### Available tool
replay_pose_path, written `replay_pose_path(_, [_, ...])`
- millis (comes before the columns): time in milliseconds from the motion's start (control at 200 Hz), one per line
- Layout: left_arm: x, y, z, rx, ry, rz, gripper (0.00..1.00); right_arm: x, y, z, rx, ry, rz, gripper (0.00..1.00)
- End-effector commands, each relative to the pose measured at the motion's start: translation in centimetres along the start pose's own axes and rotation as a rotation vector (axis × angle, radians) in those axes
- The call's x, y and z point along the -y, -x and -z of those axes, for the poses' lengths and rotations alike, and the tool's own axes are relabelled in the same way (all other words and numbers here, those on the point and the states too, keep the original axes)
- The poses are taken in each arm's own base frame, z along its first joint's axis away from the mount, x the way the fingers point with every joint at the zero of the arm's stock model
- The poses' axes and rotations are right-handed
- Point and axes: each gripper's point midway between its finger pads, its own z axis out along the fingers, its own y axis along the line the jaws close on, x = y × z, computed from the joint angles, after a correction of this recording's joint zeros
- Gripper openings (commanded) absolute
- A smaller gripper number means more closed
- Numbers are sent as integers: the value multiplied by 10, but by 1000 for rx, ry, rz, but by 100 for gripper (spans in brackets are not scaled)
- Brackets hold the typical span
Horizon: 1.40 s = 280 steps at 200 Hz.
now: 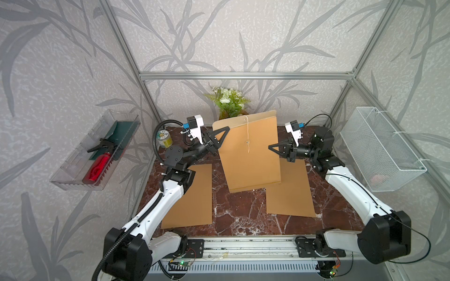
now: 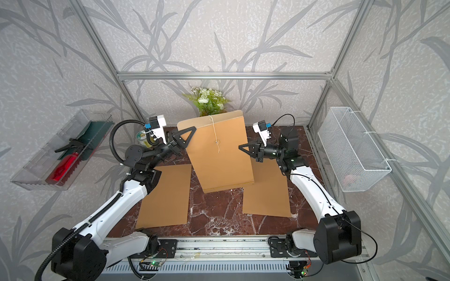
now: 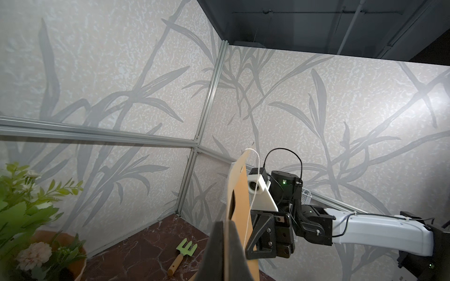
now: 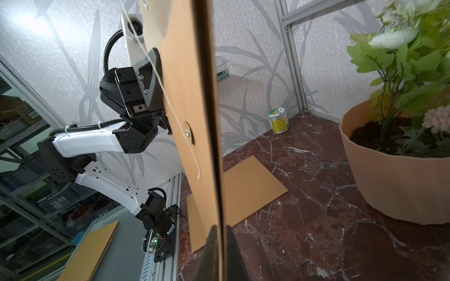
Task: Open the file bag
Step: Place the file bag at the center of the board.
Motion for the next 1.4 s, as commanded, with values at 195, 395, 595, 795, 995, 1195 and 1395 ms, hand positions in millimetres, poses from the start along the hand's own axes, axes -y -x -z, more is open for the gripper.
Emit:
replay_pose_path(195, [-29,-9,13,-27,136,-59,29,-12,-7,8,-11,-55,-114,0])
replay_pose_path(395, [-40,-15,27,-78,224,-119,38,-3,-23,10,-47,-119,-236,0])
replay_pose_path(595, [-49,-15,49,-120,337,-187,44,16,-48,11,-76,-196,-367,0])
replay_pose_path(795, [-49,-10,67,-140,416,-247,47,42,-75,11,-74,-277,-508,0])
replay_pose_path(995, [-40,-4,71,-132,419,-265,47,63,-109,9,-69,-349,-642,0])
replay_pose_path(1195, [-34,-2,76,-122,415,-265,47,78,-143,6,-71,-446,-746,0])
replay_pose_path(1395, [-31,-2,76,-119,409,-262,47,89,-163,-10,-116,-488,-776,0])
